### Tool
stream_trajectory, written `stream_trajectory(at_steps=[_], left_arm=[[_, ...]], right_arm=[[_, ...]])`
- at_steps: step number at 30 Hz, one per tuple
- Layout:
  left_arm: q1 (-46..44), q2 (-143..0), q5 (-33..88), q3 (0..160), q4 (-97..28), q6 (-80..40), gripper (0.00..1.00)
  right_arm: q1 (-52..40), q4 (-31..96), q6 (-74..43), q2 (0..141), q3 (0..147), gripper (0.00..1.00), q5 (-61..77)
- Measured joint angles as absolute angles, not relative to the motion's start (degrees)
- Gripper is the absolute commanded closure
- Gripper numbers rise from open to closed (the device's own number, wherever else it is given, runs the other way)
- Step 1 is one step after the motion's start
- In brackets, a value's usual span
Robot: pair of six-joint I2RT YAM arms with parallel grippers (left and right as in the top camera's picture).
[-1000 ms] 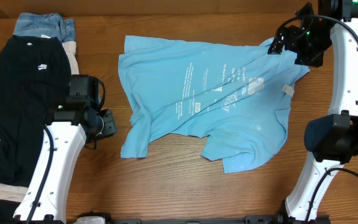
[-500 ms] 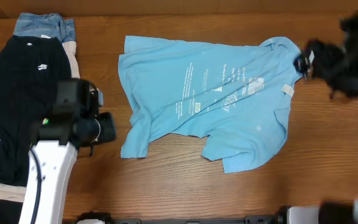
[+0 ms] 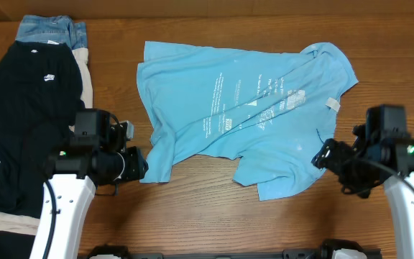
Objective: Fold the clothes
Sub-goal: 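Release the t-shirt and move both grippers to its bottom corners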
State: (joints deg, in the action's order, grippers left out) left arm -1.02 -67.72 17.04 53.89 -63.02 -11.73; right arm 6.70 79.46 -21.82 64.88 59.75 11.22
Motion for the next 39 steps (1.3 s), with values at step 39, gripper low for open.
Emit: stream_trajectory(at_steps=[39], left_arm=[[-8.49,-83.85,0.99,43.62,-44.53,-15.59,0.72]], right_arm=[[6.66,59.64,-23.97,74.76,46.26,0.22,14.90]])
